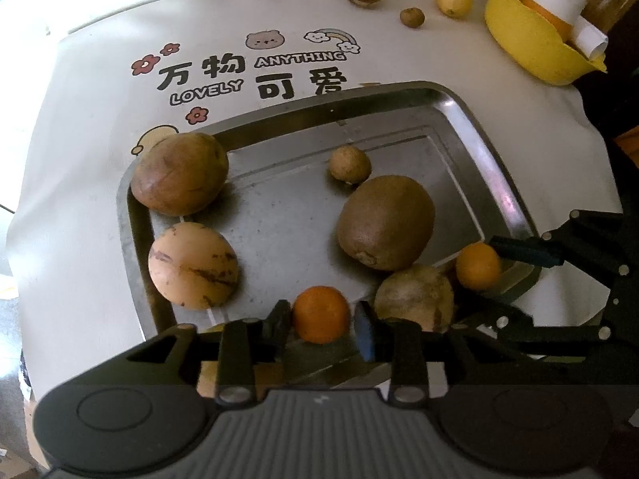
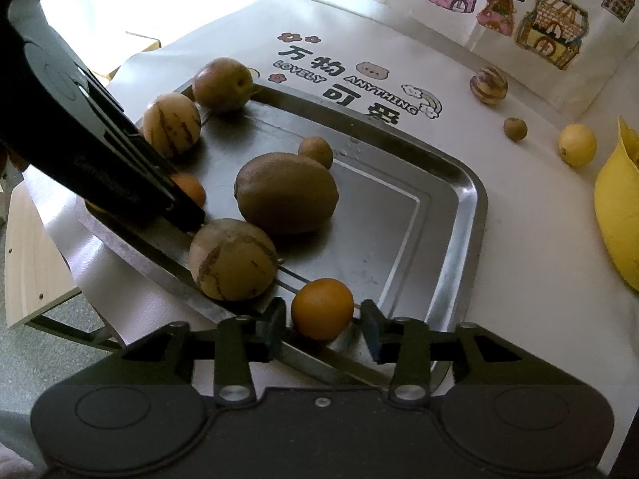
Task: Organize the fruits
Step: 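Lower the oranges into the tray and open both tools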
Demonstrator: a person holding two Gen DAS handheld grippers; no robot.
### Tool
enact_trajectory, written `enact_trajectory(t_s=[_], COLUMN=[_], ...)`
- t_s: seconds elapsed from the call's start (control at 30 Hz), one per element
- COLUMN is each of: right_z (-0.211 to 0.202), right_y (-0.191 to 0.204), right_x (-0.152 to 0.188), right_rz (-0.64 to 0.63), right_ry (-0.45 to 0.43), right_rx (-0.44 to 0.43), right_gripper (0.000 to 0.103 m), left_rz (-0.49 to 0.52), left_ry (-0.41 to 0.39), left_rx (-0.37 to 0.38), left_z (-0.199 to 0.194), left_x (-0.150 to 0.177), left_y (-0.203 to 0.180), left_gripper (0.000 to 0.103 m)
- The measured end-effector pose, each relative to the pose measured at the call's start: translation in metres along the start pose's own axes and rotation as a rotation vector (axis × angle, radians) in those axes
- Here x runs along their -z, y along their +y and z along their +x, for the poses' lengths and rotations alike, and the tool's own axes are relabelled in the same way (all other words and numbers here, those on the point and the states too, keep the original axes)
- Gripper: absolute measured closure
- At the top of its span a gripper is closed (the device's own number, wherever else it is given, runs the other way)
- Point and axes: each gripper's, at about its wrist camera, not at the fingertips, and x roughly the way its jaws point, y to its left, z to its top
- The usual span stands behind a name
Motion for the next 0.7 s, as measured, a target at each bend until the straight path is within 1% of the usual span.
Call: enact_trajectory(t_s=[0.03, 0.1, 0.17, 0.2, 0.27, 0.3, 0.33, 0.37, 0.43, 0.53, 0.57, 0.63, 0.7], right_z=[-0.001, -0.006, -0.012, -0.015, -0.022, -0.026, -0.03, -0.034, -0.043, -0.054, -0.057, -0.064, -0.069], right_y=[0.0, 0.0, 0.002, 0.003, 0.005, 0.007, 0.009, 0.011, 0.015, 0.022, 0.024, 0.029, 0.034], right_x=[0.0, 0.001, 0.002, 0.002, 0.003, 0.004, 0.004, 0.004, 0.006, 0.009, 0.01, 0.011, 0.011], right_rz=[0.001, 0.002, -0.003, -0.005, -0.005, -0.004, -0.005, -0.006, -0.003, 0.004, 0.008, 0.02, 0.033], right_ry=[-0.002, -0.007, -0.017, -0.02, -0.028, -0.033, -0.038, -0.043, -0.054, -0.063, -0.065, -0.074, -0.079], right_rx=[0.002, 0.008, 0.014, 0.019, 0.025, 0.029, 0.033, 0.036, 0.041, 0.051, 0.055, 0.054, 0.052], right_gripper=[0.052, 0.046, 0.039, 0.038, 0.033, 0.032, 0.028, 0.025, 0.02, 0.014, 0.011, 0.006, 0.005], left_rz=[-0.005, -0.012, -0.014, -0.018, -0.027, -0.027, -0.026, -0.024, -0.022, -0.041, -0.048, -0.059, -0.062], left_ry=[-0.004, -0.01, -0.023, -0.029, -0.045, -0.05, -0.057, -0.067, -0.086, -0.114, -0.125, -0.156, -0.168], left_rx=[0.005, 0.003, 0.007, 0.015, 0.026, 0.022, 0.011, -0.001, -0.007, -0.01, -0.02, -0.047, -0.075], left_z=[-0.001, -0.006, -0.013, -0.017, -0.027, -0.031, -0.037, -0.044, -0.055, -0.073, -0.078, -0.088, -0.096], left_x=[0.001, 0.002, 0.004, 0.005, 0.009, 0.011, 0.014, 0.017, 0.023, 0.035, 0.039, 0.049, 0.058], left_y=[0.0, -0.001, -0.002, -0.003, -0.004, -0.005, -0.007, -0.008, -0.008, -0.006, -0.006, -0.004, -0.001], left_gripper=[0.055, 0.053, 0.045, 0.043, 0.035, 0.031, 0.024, 0.02, 0.019, 0.011, 0.006, 0.001, 0.0])
